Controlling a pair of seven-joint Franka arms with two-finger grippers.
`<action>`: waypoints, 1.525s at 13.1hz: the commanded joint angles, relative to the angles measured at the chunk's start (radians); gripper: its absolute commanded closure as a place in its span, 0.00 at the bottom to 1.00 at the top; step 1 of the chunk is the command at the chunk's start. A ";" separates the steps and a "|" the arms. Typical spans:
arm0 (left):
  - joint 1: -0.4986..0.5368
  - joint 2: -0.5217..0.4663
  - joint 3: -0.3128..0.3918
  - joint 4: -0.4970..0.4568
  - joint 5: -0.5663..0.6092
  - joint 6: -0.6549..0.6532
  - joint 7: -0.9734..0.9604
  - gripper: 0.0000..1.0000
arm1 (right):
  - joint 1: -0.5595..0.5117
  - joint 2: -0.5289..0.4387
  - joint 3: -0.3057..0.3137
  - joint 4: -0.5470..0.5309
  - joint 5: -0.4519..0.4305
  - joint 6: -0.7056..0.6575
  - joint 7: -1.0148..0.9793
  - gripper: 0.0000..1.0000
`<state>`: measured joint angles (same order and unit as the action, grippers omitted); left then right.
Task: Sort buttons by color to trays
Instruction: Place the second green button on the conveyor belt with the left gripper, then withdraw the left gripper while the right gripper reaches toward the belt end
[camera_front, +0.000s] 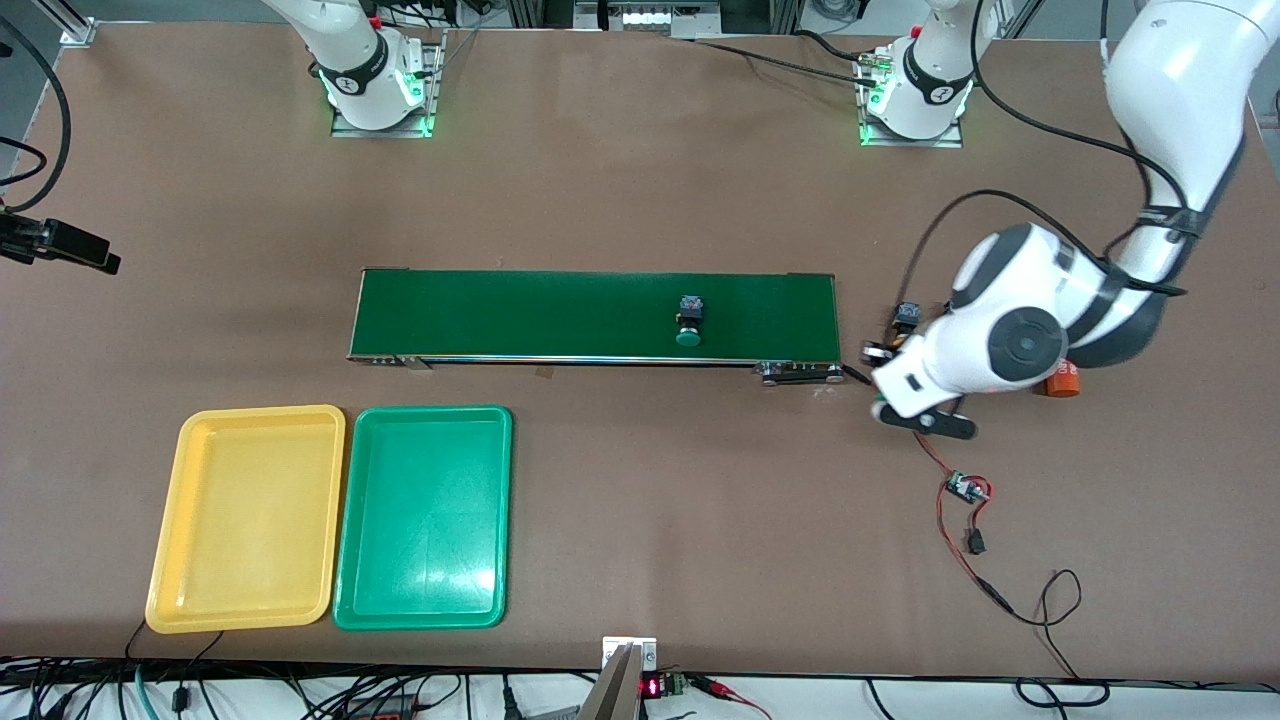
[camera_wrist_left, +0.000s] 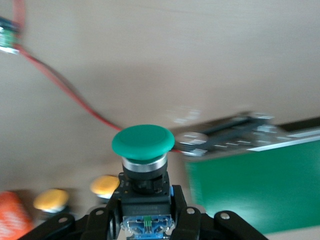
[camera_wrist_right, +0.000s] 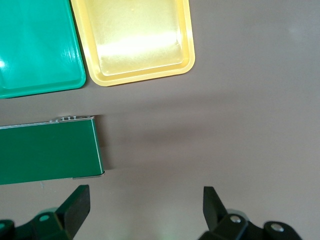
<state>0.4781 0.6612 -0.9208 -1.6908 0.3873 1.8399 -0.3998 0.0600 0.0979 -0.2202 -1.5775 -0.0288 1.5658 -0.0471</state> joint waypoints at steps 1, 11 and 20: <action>-0.080 0.023 -0.021 0.002 -0.025 -0.007 -0.111 0.70 | -0.009 -0.009 0.005 -0.010 0.003 -0.004 0.004 0.00; -0.144 0.024 -0.016 -0.176 -0.025 0.191 -0.251 0.71 | -0.009 -0.009 0.005 -0.010 0.003 -0.004 0.004 0.00; -0.124 0.000 -0.021 -0.075 -0.022 0.064 -0.315 0.00 | -0.008 -0.009 0.005 -0.010 0.001 0.005 0.004 0.00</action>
<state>0.3340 0.6963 -0.9318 -1.8309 0.3715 1.9938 -0.7119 0.0558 0.0980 -0.2201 -1.5800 -0.0288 1.5656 -0.0471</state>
